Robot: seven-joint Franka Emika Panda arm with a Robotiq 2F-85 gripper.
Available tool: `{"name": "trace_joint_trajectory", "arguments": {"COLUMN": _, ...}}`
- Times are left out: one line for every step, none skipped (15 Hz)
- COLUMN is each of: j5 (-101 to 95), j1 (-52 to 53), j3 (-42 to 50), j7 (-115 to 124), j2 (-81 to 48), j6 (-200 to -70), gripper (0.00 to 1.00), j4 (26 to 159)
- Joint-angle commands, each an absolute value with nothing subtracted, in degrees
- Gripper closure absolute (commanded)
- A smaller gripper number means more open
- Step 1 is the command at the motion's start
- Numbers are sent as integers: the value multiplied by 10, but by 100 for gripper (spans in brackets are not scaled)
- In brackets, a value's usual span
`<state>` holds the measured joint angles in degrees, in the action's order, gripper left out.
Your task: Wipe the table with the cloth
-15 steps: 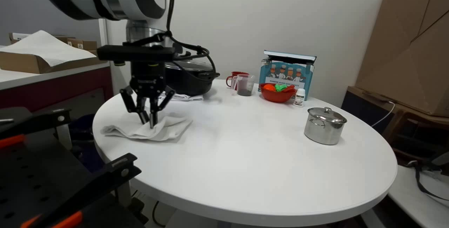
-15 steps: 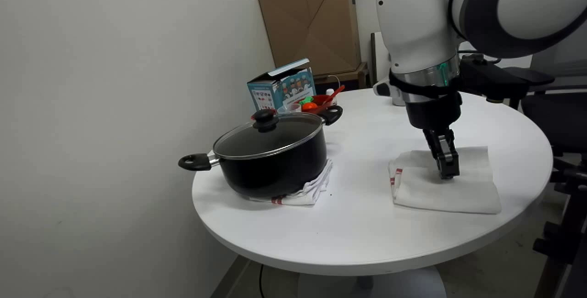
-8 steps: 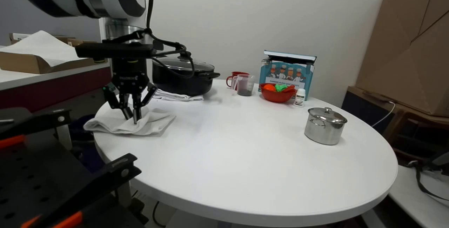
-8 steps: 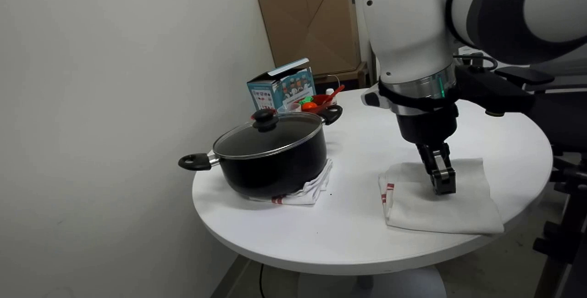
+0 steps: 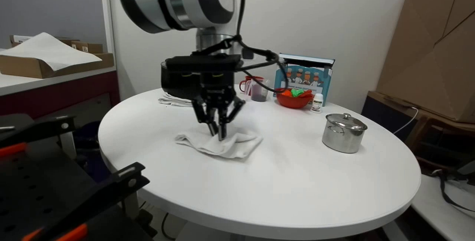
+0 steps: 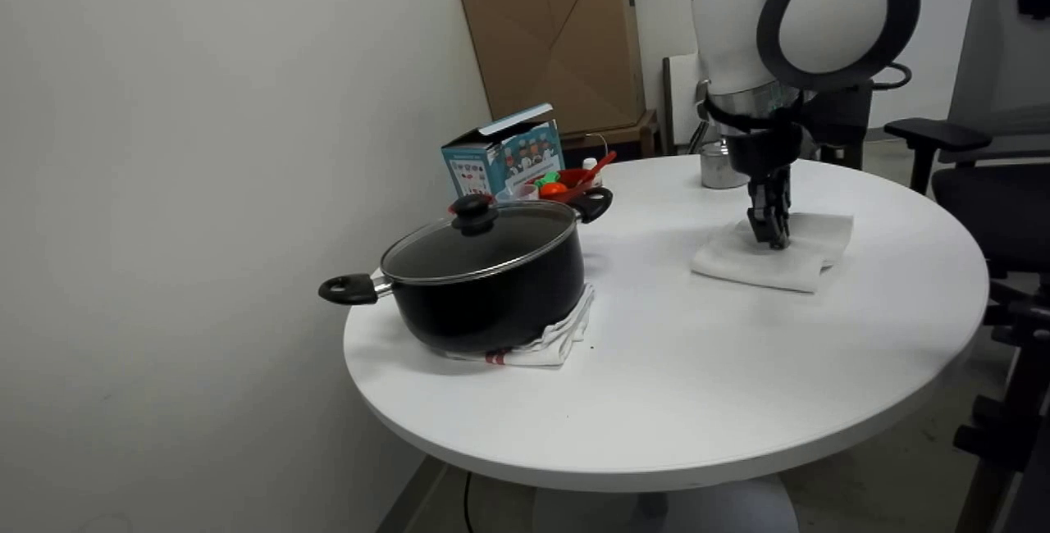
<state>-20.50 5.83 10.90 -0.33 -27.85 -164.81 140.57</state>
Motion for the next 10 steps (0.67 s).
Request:
{"name": "trace_joint_trajectory", "arguments": {"j5": -152, "j1": -39, "j3": 116, "j7": -46, "j2": -297, "j6": -1628, "gripper": 98, "j4": 1347}}
{"name": "trace_joint_trajectory", "arguments": {"j5": -137, "j1": -71, "j3": 118, "j7": -58, "j2": -296, "j6": -1625, "gripper": 98, "j4": 1335}}
{"name": "trace_joint_trajectory", "arguments": {"j5": -124, "j1": -96, "j3": 120, "j7": -65, "j2": -298, "j6": -1617, "gripper": 98, "j4": 1320}}
{"name": "trace_joint_trajectory", "arguments": {"j5": -109, "j1": -126, "j3": 120, "j7": -77, "j2": -299, "j6": -1614, "gripper": 98, "j4": 1308}}
{"name": "trace_joint_trajectory", "arguments": {"j5": -97, "j1": -150, "j3": 122, "j7": -82, "j2": -302, "j6": -1607, "gripper": 98, "j4": 1294}}
{"name": "trace_joint_trajectory", "arguments": {"j5": -88, "j1": -167, "j3": 125, "j7": -85, "j2": -304, "j6": -1599, "gripper": 98, "j4": 1283}}
{"name": "trace_joint_trajectory", "arguments": {"j5": -79, "j1": -186, "j3": 127, "j7": -89, "j2": -311, "j6": -1594, "gripper": 98, "j4": 1270}}
{"name": "trace_joint_trajectory", "arguments": {"j5": -75, "j1": -197, "j3": 132, "j7": -87, "j2": -316, "j6": -1587, "gripper": 98, "j4": 1260}}
{"name": "trace_joint_trajectory", "arguments": {"j5": -72, "j1": -208, "j3": 135, "j7": -87, "j2": -327, "j6": -1582, "gripper": 98, "j4": 1251}}
{"name": "trace_joint_trajectory", "arguments": {"j5": -70, "j1": -213, "j3": 137, "j7": -83, "j2": -334, "j6": -1576, "gripper": 98, "j4": 1245}}
